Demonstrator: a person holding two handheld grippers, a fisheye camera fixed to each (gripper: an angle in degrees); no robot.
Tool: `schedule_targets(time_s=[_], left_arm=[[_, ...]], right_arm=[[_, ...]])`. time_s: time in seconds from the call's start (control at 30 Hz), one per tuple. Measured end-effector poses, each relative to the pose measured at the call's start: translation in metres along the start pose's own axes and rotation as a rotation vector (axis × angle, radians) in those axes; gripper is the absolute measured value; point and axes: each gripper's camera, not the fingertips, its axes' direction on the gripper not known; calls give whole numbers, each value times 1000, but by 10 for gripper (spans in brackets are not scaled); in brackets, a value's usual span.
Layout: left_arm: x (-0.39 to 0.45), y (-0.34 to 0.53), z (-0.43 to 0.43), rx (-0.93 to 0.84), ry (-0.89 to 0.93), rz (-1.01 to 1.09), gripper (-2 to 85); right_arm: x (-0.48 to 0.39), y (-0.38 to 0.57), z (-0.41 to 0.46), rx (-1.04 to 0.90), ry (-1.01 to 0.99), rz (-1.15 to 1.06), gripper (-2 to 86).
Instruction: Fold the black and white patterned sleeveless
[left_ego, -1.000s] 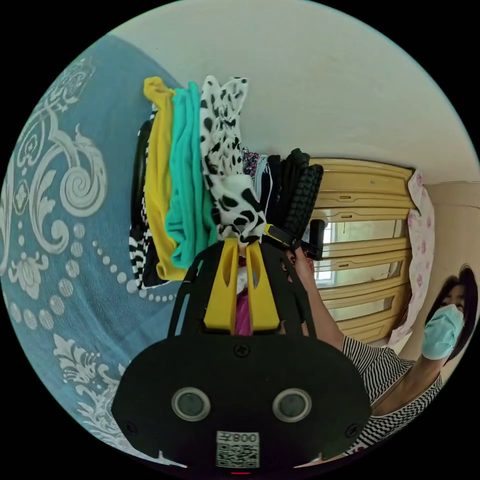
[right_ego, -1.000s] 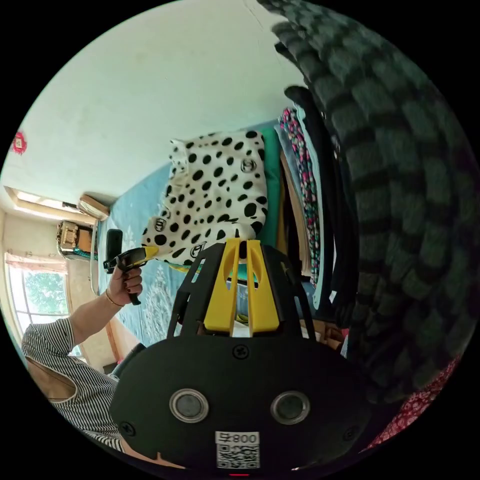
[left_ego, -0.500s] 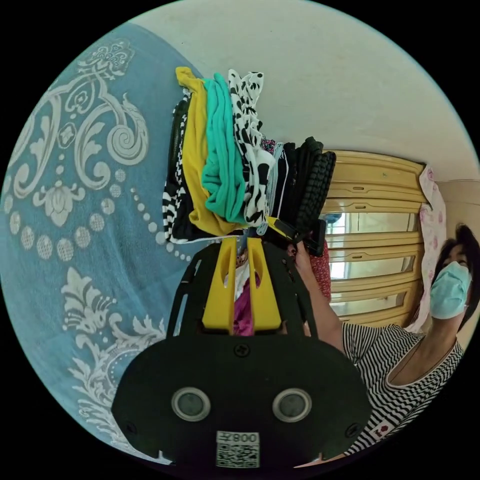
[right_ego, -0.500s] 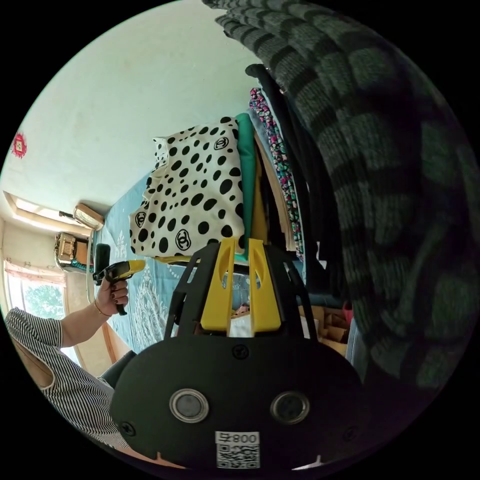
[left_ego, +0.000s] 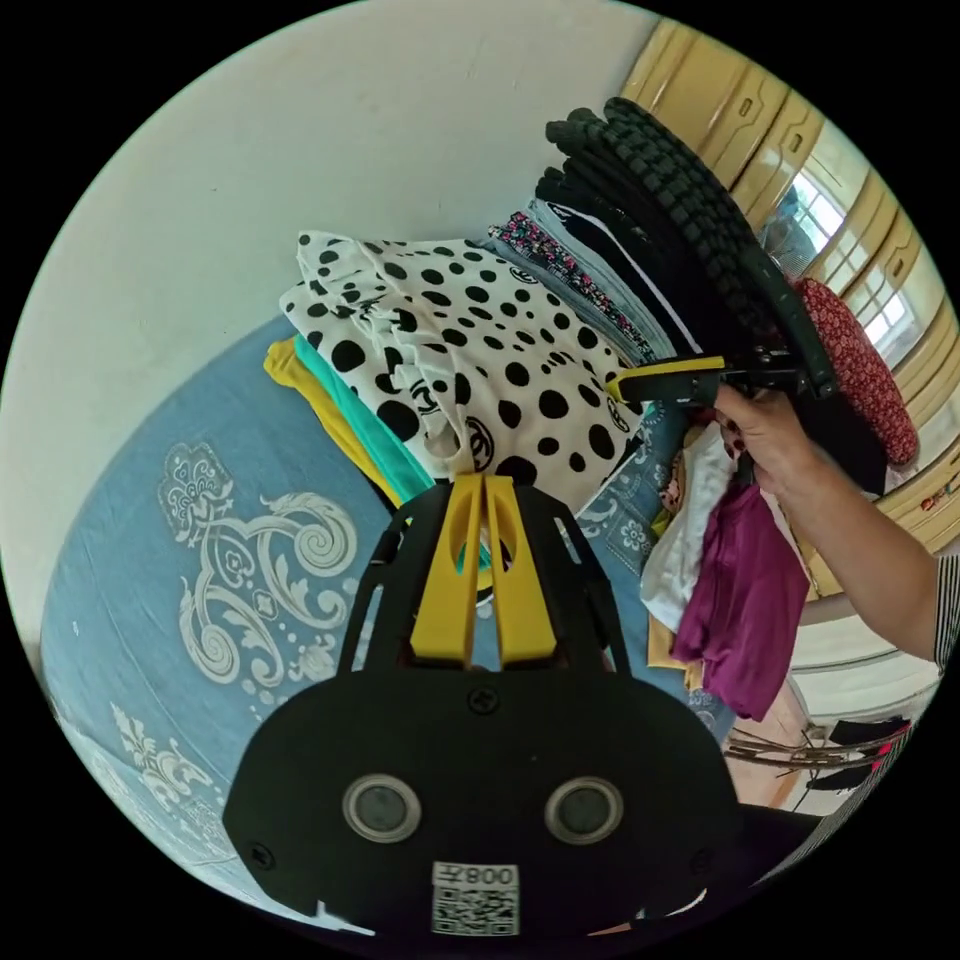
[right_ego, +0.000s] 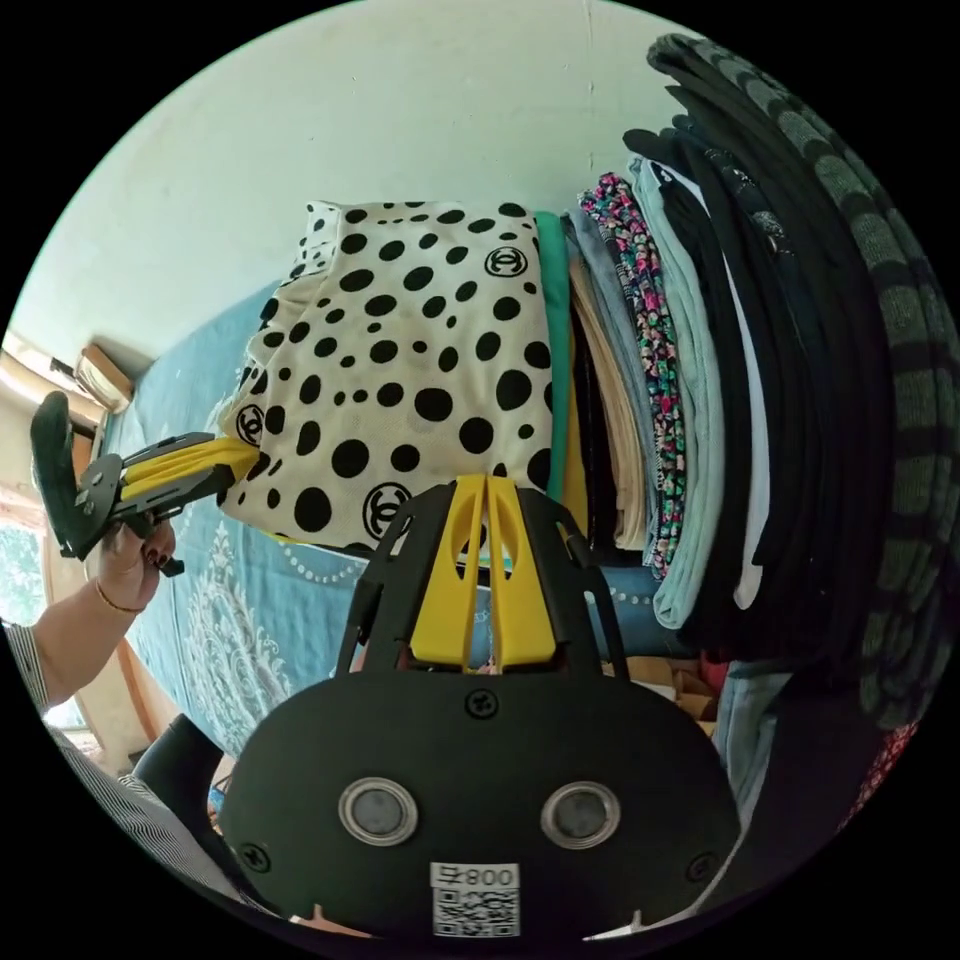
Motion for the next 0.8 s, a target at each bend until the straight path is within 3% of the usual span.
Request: schedule_targets(time_s=[0.3, 0.4, 0.47, 0.53, 0.8], left_arm=[[-4, -10, -124, 77, 53, 8, 2], [10, -8, -194, 203, 7, 99, 2], [17, -12, -212, 138, -40, 171, 2], [9, -13, -200, -16, -86, 172, 3], [-29, 57, -346, 160, 147, 175, 8]], right_arm=[[-19, 14, -4, 64, 113, -5, 1], [-12, 20, -25, 108, 86, 30, 1], [-4, 29, -32, 165, 64, 68, 1], [3, 28, -15, 97, 15, 72, 2], [37, 80, -84, 211, -87, 91, 18]])
